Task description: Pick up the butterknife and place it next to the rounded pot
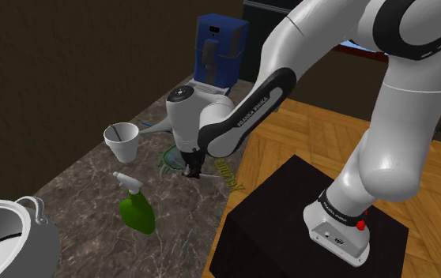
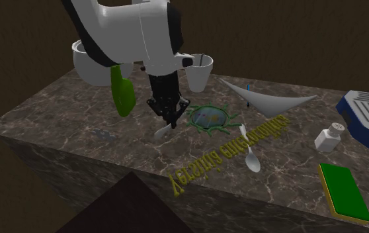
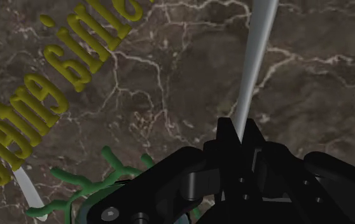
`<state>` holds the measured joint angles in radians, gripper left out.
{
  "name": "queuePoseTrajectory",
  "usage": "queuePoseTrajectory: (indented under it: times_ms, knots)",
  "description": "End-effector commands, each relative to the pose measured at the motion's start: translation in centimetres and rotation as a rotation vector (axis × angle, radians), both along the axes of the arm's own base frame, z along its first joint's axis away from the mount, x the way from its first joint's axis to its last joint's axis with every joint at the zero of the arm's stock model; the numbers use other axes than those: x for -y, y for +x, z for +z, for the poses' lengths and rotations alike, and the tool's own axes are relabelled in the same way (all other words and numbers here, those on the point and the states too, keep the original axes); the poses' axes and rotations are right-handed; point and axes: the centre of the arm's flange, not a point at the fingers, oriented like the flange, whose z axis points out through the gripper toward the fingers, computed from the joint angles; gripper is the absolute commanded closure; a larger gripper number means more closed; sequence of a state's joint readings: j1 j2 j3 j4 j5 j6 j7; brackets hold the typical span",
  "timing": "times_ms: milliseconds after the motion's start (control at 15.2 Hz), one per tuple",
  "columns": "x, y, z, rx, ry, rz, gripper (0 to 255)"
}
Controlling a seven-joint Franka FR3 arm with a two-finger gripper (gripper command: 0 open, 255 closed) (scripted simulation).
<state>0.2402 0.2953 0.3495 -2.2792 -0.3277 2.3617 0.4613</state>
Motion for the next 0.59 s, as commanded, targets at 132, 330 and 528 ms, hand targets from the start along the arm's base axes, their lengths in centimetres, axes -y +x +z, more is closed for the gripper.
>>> queuePoseTrajectory:
  times_ms: [132,330,528]
  knots:
    - [0.0,0.1,2.2,0.000,0.000,0.000,255]
    - [0.0,0.1,3.8,0.000,0.000,0.000,255]
    - [0.0,0.1,5.4,0.000,0.000,0.000,255]
